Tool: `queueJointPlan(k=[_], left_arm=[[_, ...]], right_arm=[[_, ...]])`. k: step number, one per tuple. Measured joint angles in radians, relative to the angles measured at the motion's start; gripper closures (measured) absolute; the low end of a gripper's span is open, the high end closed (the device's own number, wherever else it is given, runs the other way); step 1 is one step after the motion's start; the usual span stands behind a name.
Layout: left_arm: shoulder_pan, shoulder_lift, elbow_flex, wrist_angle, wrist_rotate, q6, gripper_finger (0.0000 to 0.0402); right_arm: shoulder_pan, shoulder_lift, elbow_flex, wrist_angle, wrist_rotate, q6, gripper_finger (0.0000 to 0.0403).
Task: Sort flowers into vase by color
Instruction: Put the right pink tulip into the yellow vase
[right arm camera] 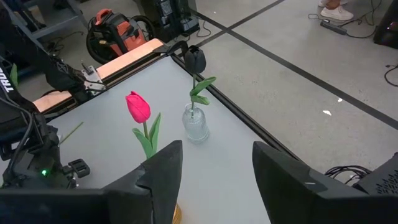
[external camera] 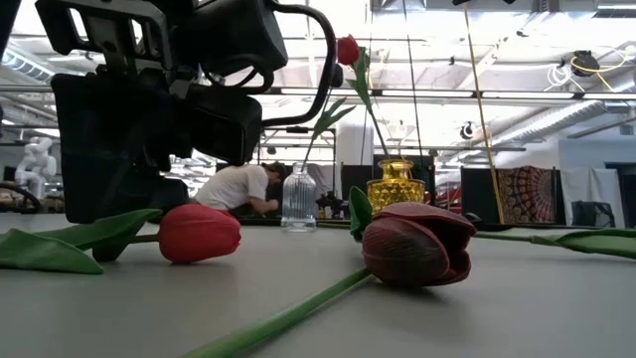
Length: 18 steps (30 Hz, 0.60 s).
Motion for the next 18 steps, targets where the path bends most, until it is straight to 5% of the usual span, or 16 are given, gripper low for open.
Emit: queueJointPlan(k=[18], left_arm=[[0.0, 0.001, -0.001, 0.004, -0.006, 0.0, 0.0326]], right_arm=[[0.0, 0.0, 0.0, 0.0, 0.0, 0.0, 0.0215]])
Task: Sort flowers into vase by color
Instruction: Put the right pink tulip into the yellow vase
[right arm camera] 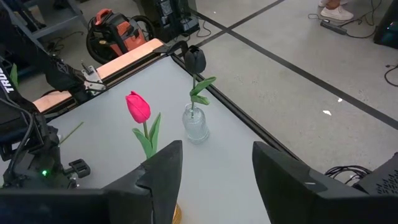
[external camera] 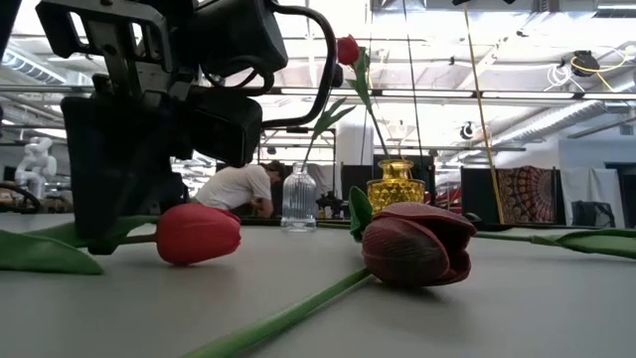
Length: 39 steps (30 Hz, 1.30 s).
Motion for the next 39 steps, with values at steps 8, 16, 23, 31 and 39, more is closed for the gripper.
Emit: queueJointPlan(k=[8, 16, 23, 31, 39], left_arm=[[0.001, 0.0, 0.0, 0.0, 0.009, 0.0, 0.0394], [0.001, 0.0, 0.0, 0.002, 0.041, 0.001, 0.0397], [0.001, 0.0, 0.0, 0.005, 0.094, 0.001, 0.0398], [0.0, 0.0, 0.031, 0.006, 0.136, 0.0, 0.0399], [0.001, 0.0, 0.066, 0.007, 0.174, 0.008, 0.04]], right_arm=[[0.0, 0.0, 0.0, 0.0, 0.0, 0.0, 0.0215], [0.0, 0.0, 0.0, 0.0, 0.0, 0.0, 0.0215], [0.0, 0.0, 0.0, 0.0, 0.0, 0.0, 0.0215], [0.0, 0.0, 0.0, 0.0, 0.0, 0.0, 0.0215], [0.0, 0.0, 0.0, 0.0, 0.0, 0.0, 0.0215]])
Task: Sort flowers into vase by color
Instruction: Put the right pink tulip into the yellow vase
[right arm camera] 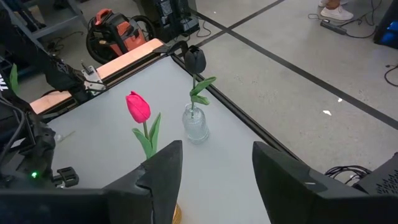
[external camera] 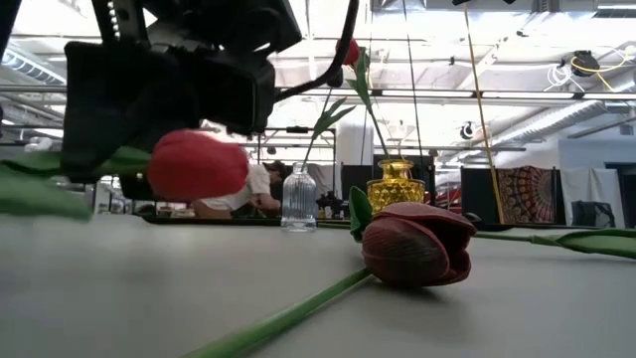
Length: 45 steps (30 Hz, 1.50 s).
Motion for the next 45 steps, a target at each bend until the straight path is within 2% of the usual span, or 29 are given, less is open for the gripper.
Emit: queueJointPlan(k=[9, 32, 45], left_arm=[[0.022, -0.001, 0.035, 0.003, 0.001, 0.027, 0.04], [0.137, -0.001, 0.035, -0.003, -0.001, 0.134, 0.0397], [0.15, -0.001, 0.035, 0.144, 0.037, 0.132, 0.0397]], right_arm=[[0.0, 0.0, 0.0, 0.0, 0.0, 0.0, 0.0215], [0.0, 0.0, 0.0, 0.0, 0.0, 0.0, 0.0215], [0.0, 0.0, 0.0, 0.0, 0.0, 0.0, 0.0215]])
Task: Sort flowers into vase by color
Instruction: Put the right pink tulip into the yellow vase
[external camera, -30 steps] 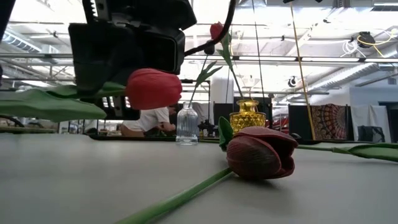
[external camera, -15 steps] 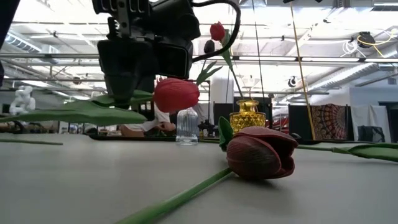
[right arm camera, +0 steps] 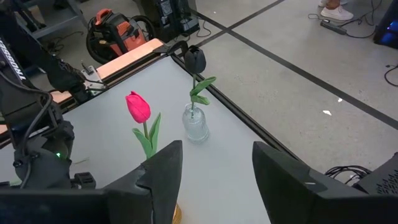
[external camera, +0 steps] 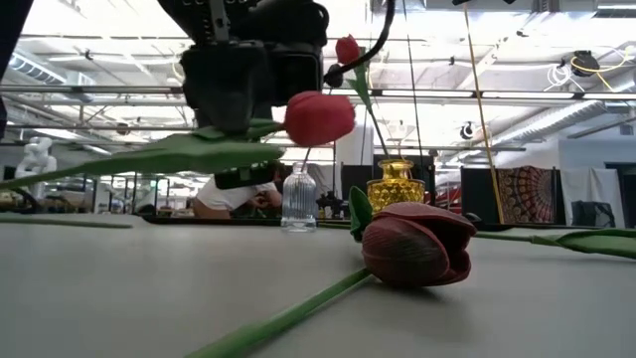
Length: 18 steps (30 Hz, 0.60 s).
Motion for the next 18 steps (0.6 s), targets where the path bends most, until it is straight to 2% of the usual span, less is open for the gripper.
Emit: queueJointPlan(k=[8, 18], left_arm=[[0.036, 0.0, 0.0, 0.039, 0.008, -0.009, 0.0397], [0.077, -0.001, 0.0, 0.038, 0.064, -0.01, 0.0397]], right_arm=[[0.0, 0.0, 0.0, 0.0, 0.0, 0.0, 0.0215], [0.0, 0.0, 0.0, 0.0, 0.0, 0.0, 0.0215]])
